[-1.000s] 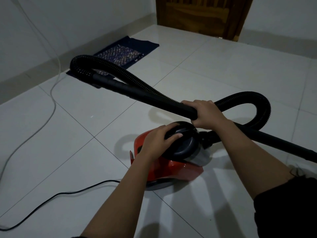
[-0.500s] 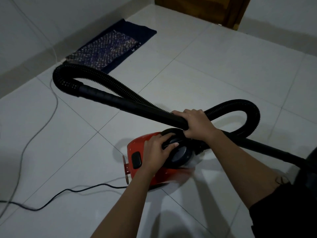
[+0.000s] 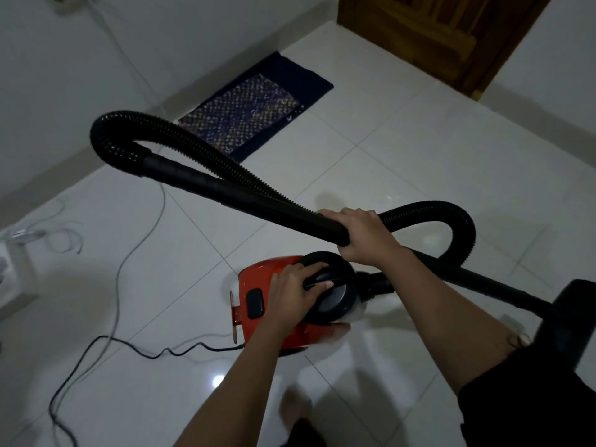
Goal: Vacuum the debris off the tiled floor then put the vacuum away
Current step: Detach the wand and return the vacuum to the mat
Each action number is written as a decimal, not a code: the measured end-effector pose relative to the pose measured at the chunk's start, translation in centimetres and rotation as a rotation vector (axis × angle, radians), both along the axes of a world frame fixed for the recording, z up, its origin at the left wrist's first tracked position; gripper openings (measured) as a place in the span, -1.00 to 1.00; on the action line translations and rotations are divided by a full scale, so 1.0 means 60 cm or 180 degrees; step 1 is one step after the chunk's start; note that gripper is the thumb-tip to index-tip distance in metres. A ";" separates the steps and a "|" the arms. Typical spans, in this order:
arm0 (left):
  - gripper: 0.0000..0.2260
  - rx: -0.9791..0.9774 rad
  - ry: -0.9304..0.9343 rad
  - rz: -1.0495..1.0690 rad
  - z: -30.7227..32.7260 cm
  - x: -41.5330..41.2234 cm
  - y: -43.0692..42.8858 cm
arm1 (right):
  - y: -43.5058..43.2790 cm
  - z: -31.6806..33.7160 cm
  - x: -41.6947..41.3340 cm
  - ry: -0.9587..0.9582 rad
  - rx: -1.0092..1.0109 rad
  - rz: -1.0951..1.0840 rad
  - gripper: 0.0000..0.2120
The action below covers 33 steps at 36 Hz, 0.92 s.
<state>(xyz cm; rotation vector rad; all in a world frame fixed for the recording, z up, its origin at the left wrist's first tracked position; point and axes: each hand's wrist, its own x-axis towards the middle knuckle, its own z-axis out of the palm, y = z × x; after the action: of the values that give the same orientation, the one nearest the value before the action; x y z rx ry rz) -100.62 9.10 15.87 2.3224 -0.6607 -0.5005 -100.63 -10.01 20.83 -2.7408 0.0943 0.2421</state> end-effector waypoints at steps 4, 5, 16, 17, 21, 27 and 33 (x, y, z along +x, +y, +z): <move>-0.62 0.0091 0.0055 0.0080 0.043 0.086 -0.004 | -0.001 0.043 0.092 0.0062 0.0082 0.0036 -0.28; -0.61 0.0069 0.0097 0.0095 0.051 0.110 -0.005 | -0.001 0.050 0.118 0.0057 0.0102 0.0039 -0.28; -0.67 -0.0006 0.0070 0.0258 0.109 0.400 -0.038 | -0.021 0.110 0.427 0.0008 0.0201 0.0214 -0.30; -0.68 -0.0006 0.0040 0.0263 0.113 0.428 -0.044 | -0.026 0.113 0.455 -0.0008 0.0210 0.0231 -0.30; -0.69 -0.0061 -0.0042 0.0297 0.114 0.545 -0.069 | -0.054 0.116 0.576 -0.0077 0.0303 0.0286 -0.29; -0.71 -0.0045 0.0022 0.0406 0.090 0.718 -0.111 | -0.105 0.092 0.762 -0.0108 0.0540 0.0356 -0.29; -0.77 -0.0095 0.0010 0.0638 0.068 0.880 -0.146 | -0.140 0.077 0.955 -0.0130 0.0703 0.0404 -0.33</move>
<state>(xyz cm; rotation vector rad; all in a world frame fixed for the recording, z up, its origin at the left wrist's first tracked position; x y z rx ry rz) -47.83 0.36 19.93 2.3278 -0.4246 -0.3989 -43.35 -18.40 25.44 -2.5325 -0.1117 0.2171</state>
